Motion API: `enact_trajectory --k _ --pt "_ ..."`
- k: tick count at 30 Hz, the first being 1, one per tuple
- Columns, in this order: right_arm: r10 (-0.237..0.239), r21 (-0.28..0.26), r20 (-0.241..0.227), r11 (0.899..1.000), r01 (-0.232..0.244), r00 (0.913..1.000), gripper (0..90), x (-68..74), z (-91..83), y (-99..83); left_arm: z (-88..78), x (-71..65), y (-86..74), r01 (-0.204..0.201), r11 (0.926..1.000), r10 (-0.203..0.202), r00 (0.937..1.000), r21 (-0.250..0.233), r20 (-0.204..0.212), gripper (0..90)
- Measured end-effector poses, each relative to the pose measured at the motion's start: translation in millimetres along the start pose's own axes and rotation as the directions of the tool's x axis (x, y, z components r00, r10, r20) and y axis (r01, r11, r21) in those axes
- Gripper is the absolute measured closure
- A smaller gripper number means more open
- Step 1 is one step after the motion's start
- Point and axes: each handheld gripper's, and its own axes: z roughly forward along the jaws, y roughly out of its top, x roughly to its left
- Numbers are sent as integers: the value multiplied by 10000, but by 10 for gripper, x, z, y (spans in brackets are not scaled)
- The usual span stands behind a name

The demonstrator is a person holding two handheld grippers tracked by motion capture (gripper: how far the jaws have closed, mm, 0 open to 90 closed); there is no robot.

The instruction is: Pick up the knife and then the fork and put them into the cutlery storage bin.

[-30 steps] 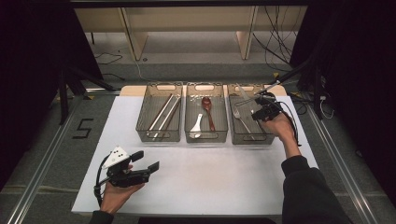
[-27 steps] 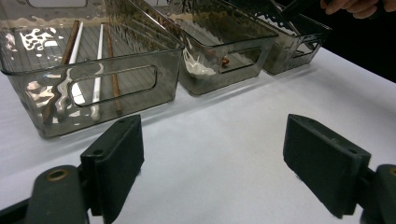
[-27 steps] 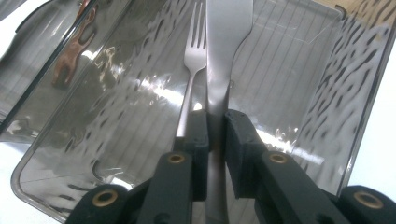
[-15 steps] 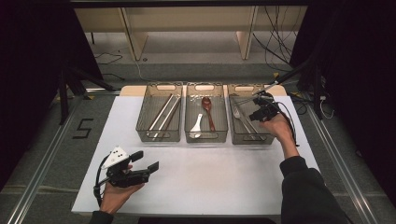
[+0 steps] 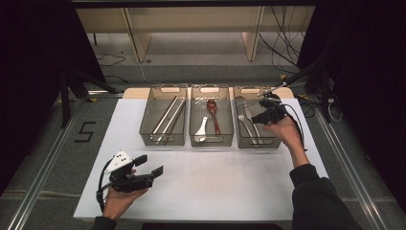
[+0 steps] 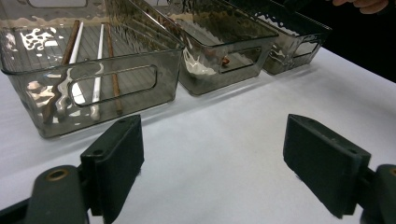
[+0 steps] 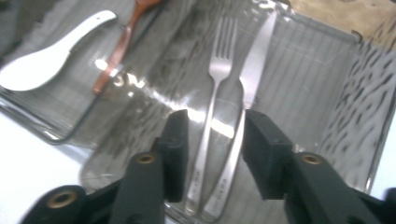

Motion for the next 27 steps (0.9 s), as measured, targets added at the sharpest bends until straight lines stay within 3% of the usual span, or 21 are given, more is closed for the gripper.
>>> enact_trajectory --k 4,15,27 --pt "-117 -181 -119 9998 115 9999 549 55 -39 -8 0 3 0 -11 10000 11 10000 26 1 199" --pt "144 -890 -549 9959 -192 9984 411 151 -149 -88 5 2 -1 5 10000 -5 10000 51 18 199" --pt "-45 -1980 -985 9801 -152 9951 344 336 -304 -299 11 -5 -3 43 10000 -43 10000 57 15 198"
